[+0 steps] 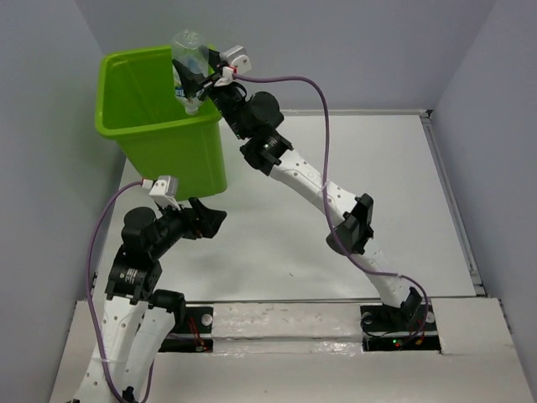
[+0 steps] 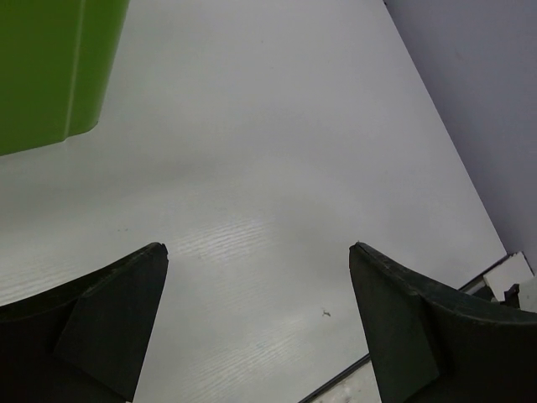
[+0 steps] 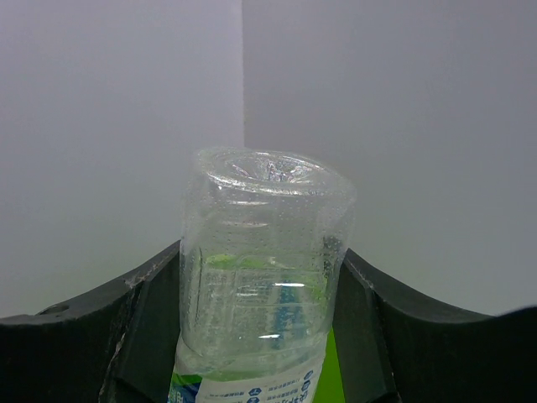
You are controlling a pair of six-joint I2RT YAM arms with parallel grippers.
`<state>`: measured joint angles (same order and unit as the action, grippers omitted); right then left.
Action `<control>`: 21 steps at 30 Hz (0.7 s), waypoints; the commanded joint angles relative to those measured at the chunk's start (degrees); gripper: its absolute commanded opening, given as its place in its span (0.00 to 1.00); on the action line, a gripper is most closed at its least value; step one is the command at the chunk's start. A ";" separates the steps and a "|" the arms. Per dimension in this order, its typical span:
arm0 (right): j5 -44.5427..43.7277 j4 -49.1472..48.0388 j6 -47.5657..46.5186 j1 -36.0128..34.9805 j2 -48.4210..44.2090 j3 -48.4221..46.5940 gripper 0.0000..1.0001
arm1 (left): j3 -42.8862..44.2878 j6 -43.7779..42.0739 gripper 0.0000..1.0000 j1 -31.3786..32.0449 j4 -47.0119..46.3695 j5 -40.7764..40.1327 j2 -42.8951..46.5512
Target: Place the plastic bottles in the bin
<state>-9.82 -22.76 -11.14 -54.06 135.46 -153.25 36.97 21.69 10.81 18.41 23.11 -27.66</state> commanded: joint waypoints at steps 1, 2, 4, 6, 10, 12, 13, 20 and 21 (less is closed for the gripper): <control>3.23 -12.21 6.91 5.64 2.79 -2.15 0.34 | -0.58 -0.07 0.99 0.79 -2.59 2.55 -0.38; 3.41 -12.22 7.53 6.24 2.97 -1.36 0.41 | -0.58 -0.07 0.99 0.79 -2.68 2.55 -0.46; 5.68 -9.77 7.10 6.25 4.02 -2.31 0.74 | -0.50 -0.25 0.99 0.79 -2.68 2.73 -0.47; 8.23 -7.13 7.44 6.25 2.89 -2.23 0.97 | -0.50 -0.51 0.99 0.79 -2.68 3.08 -0.38; 9.39 -3.09 8.41 6.25 -2.20 -0.03 1.00 | -0.41 -0.78 0.99 0.36 -2.86 3.34 -0.29; 11.30 -1.59 8.59 6.25 -4.84 1.45 1.00 | -0.41 -0.95 0.99 -0.26 -2.95 3.52 0.24; 11.84 -0.36 8.94 6.25 -8.33 4.16 1.00 | -0.41 -0.86 0.99 -0.52 -3.03 3.60 0.50; 11.06 0.01 15.08 6.25 -36.10 40.51 0.86 | 0.03 -1.74 0.99 -1.14 -3.47 5.97 1.99; 10.27 -0.61 16.05 6.25 -45.28 54.23 0.81 | 0.20 -1.83 0.99 -1.23 -3.91 6.15 2.43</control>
<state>0.75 -20.08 -0.27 -47.40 111.39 -123.50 36.97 21.04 9.98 17.56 25.58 -26.63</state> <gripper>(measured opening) 0.880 0.989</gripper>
